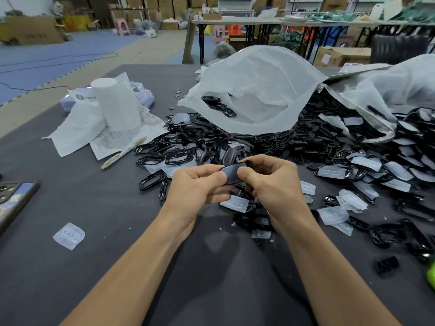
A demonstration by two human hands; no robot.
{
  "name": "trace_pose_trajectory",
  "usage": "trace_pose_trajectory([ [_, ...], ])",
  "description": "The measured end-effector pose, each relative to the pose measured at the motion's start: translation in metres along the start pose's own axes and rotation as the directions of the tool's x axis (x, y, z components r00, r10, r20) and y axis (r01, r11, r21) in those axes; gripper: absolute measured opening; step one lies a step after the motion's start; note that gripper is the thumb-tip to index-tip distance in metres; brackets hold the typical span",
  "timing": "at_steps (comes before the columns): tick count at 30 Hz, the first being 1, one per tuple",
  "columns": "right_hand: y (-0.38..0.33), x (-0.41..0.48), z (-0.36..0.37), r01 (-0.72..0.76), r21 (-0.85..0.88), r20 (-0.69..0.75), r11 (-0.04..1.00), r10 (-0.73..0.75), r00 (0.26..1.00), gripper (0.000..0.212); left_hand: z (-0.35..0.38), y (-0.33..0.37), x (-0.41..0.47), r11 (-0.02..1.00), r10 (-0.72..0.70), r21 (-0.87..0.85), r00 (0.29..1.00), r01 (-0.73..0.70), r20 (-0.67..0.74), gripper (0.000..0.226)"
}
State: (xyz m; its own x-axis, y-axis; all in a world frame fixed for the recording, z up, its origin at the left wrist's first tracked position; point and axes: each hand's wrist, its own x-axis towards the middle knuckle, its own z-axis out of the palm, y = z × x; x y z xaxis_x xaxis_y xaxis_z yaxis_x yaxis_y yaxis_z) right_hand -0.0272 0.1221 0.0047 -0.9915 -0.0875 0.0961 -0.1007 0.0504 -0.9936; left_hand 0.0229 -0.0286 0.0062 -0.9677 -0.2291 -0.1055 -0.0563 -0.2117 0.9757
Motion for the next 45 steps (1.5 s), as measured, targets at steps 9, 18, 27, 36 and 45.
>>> trace_pose_trajectory([
  [9, -0.0002, -0.0001, 0.0011, -0.033, -0.042, 0.016, 0.999, 0.034, 0.999, 0.011, 0.0009, 0.0002, 0.0, 0.998, -0.002, 0.057, 0.999, 0.0, 0.038, 0.039],
  [18, -0.0022, -0.0003, 0.0003, -0.067, 0.027, 0.056, 0.997, 0.065, 0.996, 0.026, 0.0029, -0.0015, 0.0001, 0.998, -0.012, 0.063, 1.0, 0.013, -0.02, 0.013],
  [27, -0.0032, -0.0032, 0.0031, -0.063, -0.012, 0.096, 0.998, 0.064, 0.993, 0.024, 0.0042, -0.0007, -0.0003, 0.996, 0.023, 0.083, 0.997, -0.018, -0.067, 0.017],
  [36, -0.0055, -0.0031, 0.0017, -0.091, 0.021, 0.078, 0.996, 0.089, 0.993, 0.027, 0.003, 0.0023, -0.0018, 0.998, -0.038, 0.059, 0.999, 0.038, 0.002, 0.027],
  [45, -0.0063, -0.0034, 0.0024, -0.125, 0.009, 0.066, 0.992, 0.125, 0.99, 0.019, 0.0091, -0.0037, -0.001, 0.976, 0.125, 0.192, 0.984, -0.099, -0.127, 0.036],
])
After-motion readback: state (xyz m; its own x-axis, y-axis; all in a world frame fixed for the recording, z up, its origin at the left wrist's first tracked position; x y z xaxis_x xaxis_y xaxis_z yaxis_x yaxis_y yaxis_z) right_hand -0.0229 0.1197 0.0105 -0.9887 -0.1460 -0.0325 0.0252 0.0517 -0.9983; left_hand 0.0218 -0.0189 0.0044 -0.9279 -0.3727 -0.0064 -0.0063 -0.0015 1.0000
